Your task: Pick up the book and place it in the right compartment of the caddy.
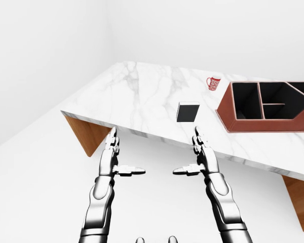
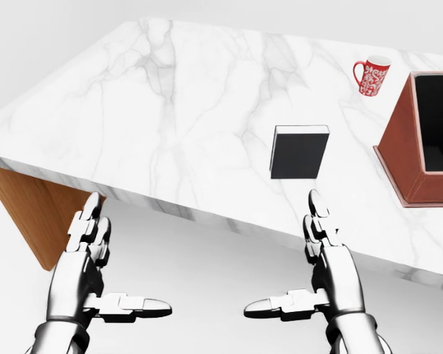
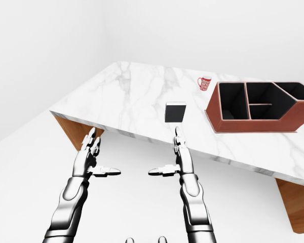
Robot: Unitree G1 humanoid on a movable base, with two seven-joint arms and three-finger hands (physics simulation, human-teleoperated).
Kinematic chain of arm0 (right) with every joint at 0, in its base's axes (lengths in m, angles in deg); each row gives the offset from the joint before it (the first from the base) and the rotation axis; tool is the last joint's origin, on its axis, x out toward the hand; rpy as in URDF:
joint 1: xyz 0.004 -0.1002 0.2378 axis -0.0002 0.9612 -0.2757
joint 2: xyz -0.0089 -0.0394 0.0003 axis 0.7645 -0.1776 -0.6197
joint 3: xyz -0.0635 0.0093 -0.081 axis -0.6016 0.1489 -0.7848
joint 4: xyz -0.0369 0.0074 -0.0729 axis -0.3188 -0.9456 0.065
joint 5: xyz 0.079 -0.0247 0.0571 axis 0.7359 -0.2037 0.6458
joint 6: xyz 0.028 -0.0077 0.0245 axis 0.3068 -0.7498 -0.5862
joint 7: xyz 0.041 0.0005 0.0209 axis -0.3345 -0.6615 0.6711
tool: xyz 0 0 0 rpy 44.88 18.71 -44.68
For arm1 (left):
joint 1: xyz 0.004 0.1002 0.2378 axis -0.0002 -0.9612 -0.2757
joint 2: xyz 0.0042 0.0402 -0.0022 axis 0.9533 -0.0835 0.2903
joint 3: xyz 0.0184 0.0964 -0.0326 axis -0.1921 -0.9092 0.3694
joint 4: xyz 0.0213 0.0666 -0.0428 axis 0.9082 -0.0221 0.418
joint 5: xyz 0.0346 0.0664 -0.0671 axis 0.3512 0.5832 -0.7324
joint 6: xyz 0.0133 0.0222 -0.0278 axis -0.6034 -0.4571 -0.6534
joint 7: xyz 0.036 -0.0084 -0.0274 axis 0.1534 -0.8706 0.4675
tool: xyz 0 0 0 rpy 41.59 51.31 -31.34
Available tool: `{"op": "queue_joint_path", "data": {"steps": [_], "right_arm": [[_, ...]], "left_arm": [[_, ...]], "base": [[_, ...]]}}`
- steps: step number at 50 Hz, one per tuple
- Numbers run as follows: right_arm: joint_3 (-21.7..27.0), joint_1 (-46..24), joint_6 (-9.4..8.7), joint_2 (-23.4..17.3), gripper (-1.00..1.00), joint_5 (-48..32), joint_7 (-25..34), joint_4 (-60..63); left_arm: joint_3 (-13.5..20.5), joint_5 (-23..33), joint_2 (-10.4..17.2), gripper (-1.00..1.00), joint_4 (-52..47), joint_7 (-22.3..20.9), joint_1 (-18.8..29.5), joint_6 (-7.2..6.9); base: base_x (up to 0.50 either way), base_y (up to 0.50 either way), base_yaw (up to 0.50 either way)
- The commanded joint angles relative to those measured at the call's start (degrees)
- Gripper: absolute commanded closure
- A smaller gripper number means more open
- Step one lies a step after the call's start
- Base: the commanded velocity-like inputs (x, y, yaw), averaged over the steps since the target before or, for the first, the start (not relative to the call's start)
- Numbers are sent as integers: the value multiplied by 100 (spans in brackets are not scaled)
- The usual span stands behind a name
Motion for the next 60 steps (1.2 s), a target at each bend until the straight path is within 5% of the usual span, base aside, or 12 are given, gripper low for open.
{"op": "queue_joint_path", "data": {"steps": [1, 11, 38, 40, 43, 45, 60], "right_arm": [[7, 6, -14, -6, -100, 0, 16, 20], [10, -9, -1, -6, -100, 4, 20, -5], [12, 0, 13, -5, -100, 15, 21, -26], [6, 5, -201, -8, -100, 21, 20, 190], [5, 8, -218, -9, -100, 18, 21, 209], [13, -19, -6, -5, -100, 16, 26, -34], [11, -15, 13, -7, -100, 13, 28, -50]], "left_arm": [[-5, 9, -6, -100, 78, -3, 22, 43], [-16, 24, -3, -100, -61, 3, -1, -86], [-12, 27, -7, -100, -65, -1, -2, -89], [-12, 26, -8, -100, -65, 0, -2, -89], [-12, 26, -7, -100, -65, -1, -2, -90], [-12, 25, -8, -100, -65, 0, -2, -90], [-12, 26, -7, -100, -64, -1, -2, -88]], "base": [[11, -33, 0], [8, -27, 0], [8, -25, 0], [8, -24, 0], [8, -25, 0], [13, -37, 0], [17, -47, 0]]}}
